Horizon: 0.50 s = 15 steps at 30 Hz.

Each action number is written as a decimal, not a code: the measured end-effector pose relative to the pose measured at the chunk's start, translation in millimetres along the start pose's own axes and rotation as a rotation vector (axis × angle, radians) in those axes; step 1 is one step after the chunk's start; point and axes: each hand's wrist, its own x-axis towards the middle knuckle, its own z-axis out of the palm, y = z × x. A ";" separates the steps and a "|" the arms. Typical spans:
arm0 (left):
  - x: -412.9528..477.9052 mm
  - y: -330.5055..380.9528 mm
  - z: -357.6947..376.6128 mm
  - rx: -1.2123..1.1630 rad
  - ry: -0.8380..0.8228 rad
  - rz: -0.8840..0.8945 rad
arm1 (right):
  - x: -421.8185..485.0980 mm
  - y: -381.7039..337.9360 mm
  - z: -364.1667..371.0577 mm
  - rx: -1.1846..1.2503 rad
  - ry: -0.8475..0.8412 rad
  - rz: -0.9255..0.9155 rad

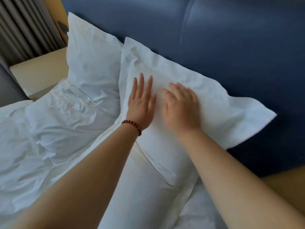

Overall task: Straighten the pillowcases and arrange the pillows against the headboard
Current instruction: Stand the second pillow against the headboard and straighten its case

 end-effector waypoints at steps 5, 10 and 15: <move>21.4 -49.1 41.0 -0.031 0.025 -0.172 | -11.7 17.3 24.5 -0.219 -0.054 -0.069; -15.4 -81.2 49.3 -0.290 0.138 -0.389 | -19.9 19.1 33.0 -0.279 -0.008 -0.066; -39.6 -142.1 65.5 -0.230 -0.160 -0.784 | -23.6 13.3 36.0 -0.312 -0.013 -0.064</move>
